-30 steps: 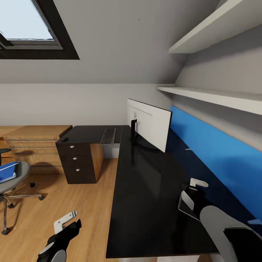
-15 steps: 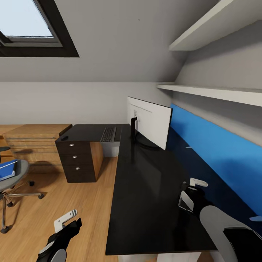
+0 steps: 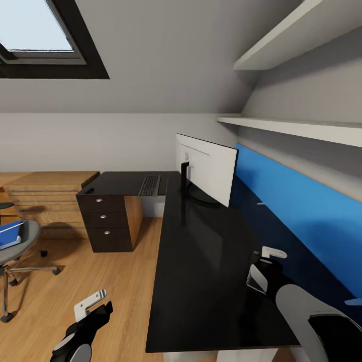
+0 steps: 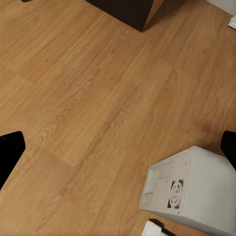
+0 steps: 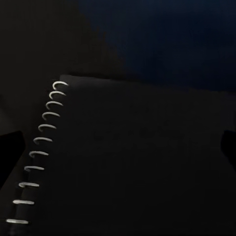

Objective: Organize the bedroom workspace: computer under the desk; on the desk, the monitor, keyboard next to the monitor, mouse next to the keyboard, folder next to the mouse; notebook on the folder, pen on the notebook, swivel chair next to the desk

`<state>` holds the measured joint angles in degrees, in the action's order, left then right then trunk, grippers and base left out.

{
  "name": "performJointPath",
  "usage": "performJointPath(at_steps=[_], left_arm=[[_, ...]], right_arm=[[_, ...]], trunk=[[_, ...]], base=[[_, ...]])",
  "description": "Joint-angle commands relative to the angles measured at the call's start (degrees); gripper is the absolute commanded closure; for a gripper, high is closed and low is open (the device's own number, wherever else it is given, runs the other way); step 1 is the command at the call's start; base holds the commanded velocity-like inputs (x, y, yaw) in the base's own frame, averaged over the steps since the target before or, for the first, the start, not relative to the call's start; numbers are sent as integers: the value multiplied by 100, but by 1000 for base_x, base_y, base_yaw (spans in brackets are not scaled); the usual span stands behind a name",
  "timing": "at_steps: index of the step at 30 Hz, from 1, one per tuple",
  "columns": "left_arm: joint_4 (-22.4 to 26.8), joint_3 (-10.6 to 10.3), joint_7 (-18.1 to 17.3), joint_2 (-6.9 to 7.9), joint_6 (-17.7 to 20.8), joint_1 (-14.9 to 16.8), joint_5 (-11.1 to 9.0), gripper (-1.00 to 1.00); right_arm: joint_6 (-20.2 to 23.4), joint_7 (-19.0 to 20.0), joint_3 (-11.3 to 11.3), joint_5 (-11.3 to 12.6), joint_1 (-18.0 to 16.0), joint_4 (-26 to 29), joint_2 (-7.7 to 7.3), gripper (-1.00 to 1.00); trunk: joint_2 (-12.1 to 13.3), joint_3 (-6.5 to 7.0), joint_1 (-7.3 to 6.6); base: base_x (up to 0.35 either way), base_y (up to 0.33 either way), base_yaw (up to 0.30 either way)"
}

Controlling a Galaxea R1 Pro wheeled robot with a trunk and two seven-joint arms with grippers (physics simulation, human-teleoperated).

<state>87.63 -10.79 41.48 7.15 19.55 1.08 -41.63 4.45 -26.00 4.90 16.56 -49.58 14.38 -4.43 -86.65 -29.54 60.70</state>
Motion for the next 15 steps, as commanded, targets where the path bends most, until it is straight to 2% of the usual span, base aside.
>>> performJointPath(at_steps=[1,15], left_arm=[[9,-11,44,6,15,5,-29,-100],[9,-27,44,6,2,6,-22,-100]], right_arm=[[47,-36,34,71,1,3,-5,-100],[47,-36,37,69,1,4,0,-100]], trunk=[[-3,-7,0],[-3,-7,0]], base=[[0,0,0],[0,0,0]])
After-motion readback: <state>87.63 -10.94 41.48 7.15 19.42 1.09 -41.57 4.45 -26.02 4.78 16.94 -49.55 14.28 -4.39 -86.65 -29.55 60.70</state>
